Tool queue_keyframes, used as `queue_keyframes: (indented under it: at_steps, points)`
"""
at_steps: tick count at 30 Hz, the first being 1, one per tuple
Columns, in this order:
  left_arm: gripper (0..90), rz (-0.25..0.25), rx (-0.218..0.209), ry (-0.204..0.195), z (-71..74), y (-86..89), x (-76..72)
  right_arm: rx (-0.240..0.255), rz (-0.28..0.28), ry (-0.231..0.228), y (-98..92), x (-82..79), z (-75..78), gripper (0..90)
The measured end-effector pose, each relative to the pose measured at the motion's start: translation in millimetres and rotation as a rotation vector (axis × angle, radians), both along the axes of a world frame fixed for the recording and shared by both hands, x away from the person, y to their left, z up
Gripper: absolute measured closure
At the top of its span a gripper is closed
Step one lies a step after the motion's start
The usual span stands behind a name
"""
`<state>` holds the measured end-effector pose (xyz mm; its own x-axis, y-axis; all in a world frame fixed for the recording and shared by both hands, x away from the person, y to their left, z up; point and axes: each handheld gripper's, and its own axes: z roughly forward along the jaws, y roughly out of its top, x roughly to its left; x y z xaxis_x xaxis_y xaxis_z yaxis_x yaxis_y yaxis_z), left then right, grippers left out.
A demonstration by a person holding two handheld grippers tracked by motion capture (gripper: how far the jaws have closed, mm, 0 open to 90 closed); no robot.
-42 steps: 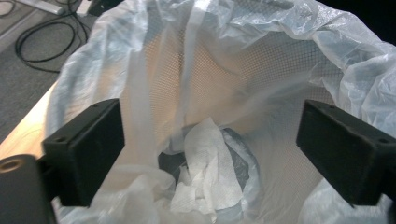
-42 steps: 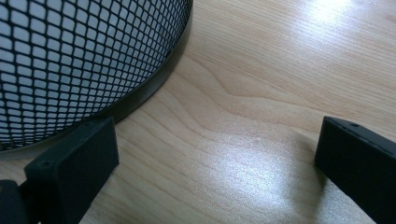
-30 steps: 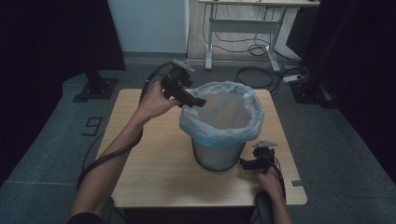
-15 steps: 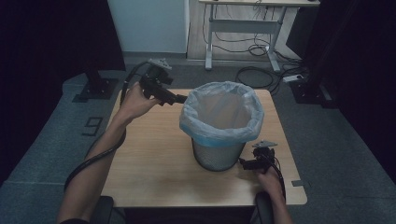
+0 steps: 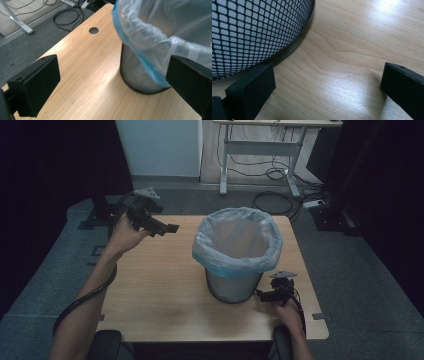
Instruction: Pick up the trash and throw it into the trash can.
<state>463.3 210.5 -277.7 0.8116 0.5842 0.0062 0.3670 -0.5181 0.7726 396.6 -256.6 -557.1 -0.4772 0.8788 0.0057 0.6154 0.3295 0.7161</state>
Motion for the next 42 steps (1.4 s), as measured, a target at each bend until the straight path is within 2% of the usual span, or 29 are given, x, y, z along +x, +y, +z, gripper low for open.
queue_keyframes:
  at_steps: [16, 28, 34, 42]
  points:
    - [0.0, 0.107, 0.009, -0.015, -24.7, 53.6, -9.3, -0.004, 0.004, -0.001, -0.4, 0.1, 0.0, 0.0]
    - [0.0, 0.177, 0.009, -0.019, -50.6, 88.0, -17.0, -0.001, 0.000, -0.001, -0.1, 0.0, 0.0, 0.0]
    - [0.0, 0.211, -0.010, -0.020, -67.0, 102.0, -21.0, -0.001, 0.000, -0.002, -0.1, 0.0, 0.0, 0.0]
    - [0.0, 0.231, -0.033, -0.020, -89.2, 110.0, -24.1, -0.001, 0.000, -0.001, -0.1, 0.0, 0.0, 0.0]
